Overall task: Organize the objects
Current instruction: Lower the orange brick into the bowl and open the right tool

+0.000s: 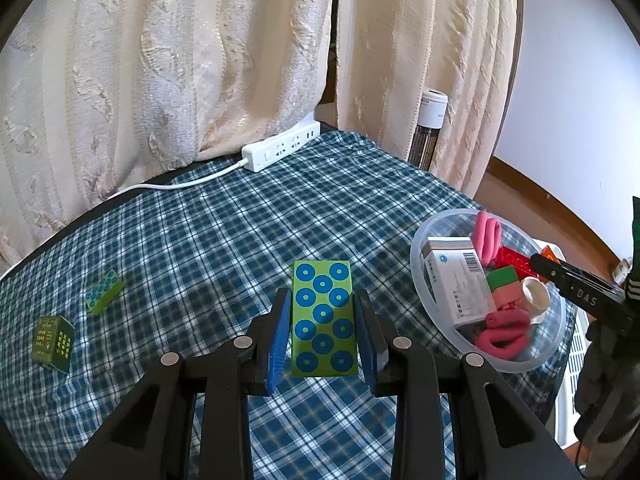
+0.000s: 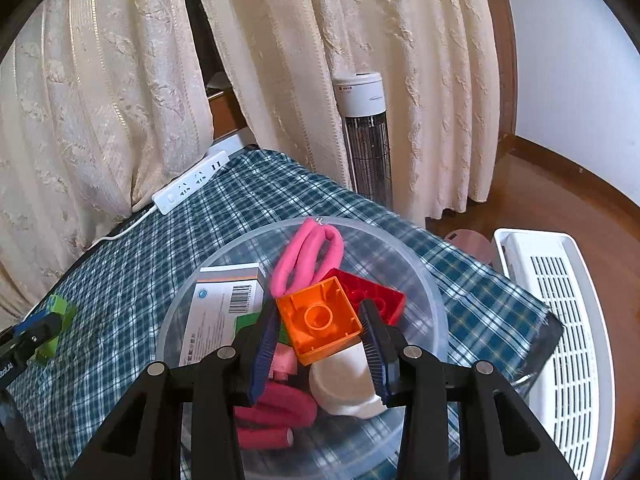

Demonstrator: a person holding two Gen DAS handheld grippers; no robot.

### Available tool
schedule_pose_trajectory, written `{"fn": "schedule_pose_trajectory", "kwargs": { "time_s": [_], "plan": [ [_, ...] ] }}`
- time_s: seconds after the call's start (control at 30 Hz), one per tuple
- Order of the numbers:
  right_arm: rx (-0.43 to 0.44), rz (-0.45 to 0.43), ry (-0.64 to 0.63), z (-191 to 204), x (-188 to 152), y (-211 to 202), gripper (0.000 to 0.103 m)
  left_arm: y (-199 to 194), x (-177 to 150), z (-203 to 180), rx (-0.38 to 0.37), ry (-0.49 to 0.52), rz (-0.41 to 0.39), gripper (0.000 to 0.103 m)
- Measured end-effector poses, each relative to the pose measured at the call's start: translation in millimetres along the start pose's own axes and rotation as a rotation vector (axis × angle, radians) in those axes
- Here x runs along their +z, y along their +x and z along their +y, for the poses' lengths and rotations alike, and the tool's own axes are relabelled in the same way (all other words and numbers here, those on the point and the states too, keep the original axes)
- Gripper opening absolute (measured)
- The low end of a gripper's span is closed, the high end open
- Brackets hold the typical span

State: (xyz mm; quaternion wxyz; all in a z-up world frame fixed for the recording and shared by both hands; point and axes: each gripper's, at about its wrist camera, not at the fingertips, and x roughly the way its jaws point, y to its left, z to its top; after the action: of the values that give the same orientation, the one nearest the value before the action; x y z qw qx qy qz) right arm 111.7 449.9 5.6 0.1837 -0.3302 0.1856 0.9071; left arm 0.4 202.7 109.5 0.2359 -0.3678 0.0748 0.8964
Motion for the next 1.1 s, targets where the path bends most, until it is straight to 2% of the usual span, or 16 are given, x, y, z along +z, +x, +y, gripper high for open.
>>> {"fn": "schedule_pose_trajectory", "kwargs": {
  "time_s": [0.37, 1.1],
  "plan": [
    [0.026, 0.016, 0.011, -5.9, 3.7, 13.8, 0.043, 14.6, 2.7, -18.0, -0.027, 0.011, 0.036, 0.032],
    [0.072, 0.031, 0.02, -11.8, 3.3, 24.5, 0.043, 24.6, 6.4, -47.8, -0.029, 0.047, 0.058, 0.032]
  ]
}}
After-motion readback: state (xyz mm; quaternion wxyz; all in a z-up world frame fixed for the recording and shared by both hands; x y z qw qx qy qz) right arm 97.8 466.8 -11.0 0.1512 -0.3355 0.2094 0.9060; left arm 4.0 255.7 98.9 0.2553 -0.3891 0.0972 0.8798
